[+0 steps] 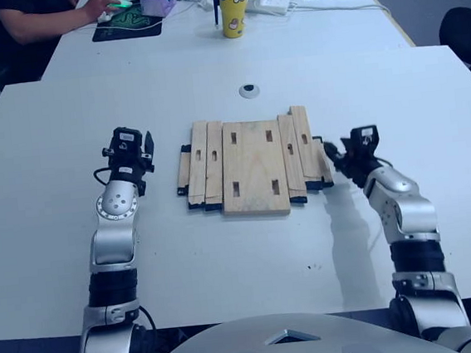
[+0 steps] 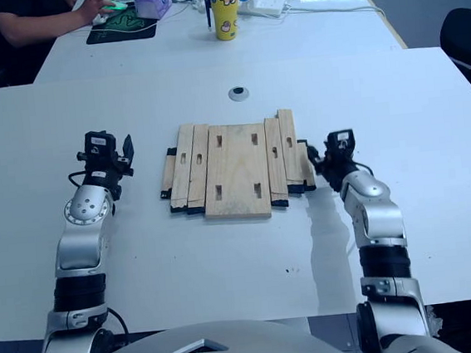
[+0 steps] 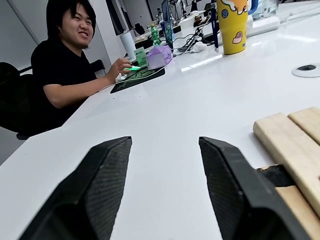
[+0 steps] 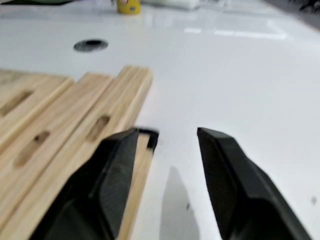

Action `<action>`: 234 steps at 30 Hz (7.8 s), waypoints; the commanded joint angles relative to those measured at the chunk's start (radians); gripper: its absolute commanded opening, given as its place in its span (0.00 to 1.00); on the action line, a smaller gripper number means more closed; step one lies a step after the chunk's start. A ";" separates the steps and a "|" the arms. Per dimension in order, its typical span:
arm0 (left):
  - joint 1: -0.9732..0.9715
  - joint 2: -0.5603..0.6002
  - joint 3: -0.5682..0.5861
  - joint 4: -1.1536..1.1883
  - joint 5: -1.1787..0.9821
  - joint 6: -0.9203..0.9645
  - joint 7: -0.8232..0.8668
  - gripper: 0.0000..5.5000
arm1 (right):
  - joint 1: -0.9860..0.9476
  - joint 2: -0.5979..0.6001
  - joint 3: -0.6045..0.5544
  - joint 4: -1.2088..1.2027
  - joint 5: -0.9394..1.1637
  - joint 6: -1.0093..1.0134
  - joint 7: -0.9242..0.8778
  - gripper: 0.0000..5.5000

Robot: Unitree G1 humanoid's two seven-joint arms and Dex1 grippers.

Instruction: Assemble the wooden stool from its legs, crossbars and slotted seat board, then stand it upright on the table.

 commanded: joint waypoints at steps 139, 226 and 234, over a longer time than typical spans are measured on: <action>0.060 -0.042 0.009 0.022 -0.102 -0.032 -0.018 0.46 | -0.088 -0.162 0.042 -0.029 0.042 0.272 0.050 0.40; -0.133 -0.019 0.144 -0.141 -1.392 0.679 -0.294 0.71 | -0.097 -0.077 -0.037 -0.342 0.984 0.630 0.364 0.08; -0.120 -0.002 0.130 -0.145 -1.401 0.685 -0.316 0.48 | -0.094 -0.074 -0.032 -0.337 1.001 0.609 0.351 0.08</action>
